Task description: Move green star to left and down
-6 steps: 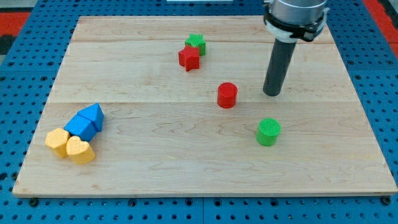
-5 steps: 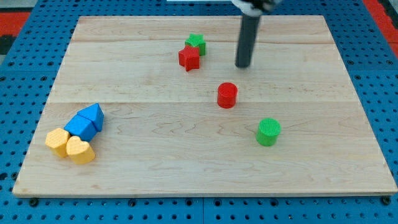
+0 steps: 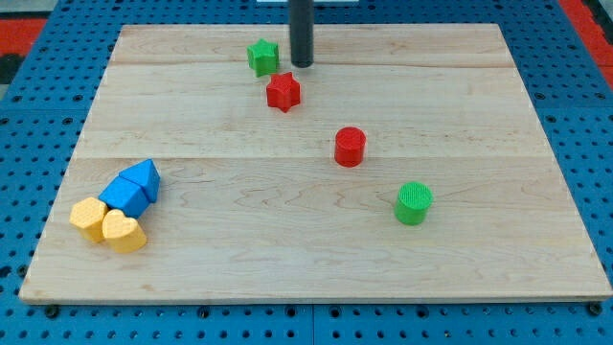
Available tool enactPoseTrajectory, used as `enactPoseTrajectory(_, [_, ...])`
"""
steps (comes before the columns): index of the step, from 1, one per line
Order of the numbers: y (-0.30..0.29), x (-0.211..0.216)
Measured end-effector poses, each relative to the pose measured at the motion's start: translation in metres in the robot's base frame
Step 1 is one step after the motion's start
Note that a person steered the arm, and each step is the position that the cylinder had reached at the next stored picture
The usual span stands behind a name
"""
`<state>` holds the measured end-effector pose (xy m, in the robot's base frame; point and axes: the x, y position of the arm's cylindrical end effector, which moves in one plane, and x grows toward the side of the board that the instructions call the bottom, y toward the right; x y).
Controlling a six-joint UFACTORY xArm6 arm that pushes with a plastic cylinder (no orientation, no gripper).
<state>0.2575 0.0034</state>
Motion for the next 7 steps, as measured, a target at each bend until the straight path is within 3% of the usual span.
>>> enactPoseTrajectory(1, [-0.01, -0.016])
enactPoseTrajectory(3, [-0.115, 0.032])
enactPoseTrajectory(4, [-0.087, -0.008])
enactPoseTrajectory(5, [-0.12, 0.022])
enactPoseTrajectory(6, [-0.142, 0.019])
enactPoseTrajectory(7, [-0.159, -0.022])
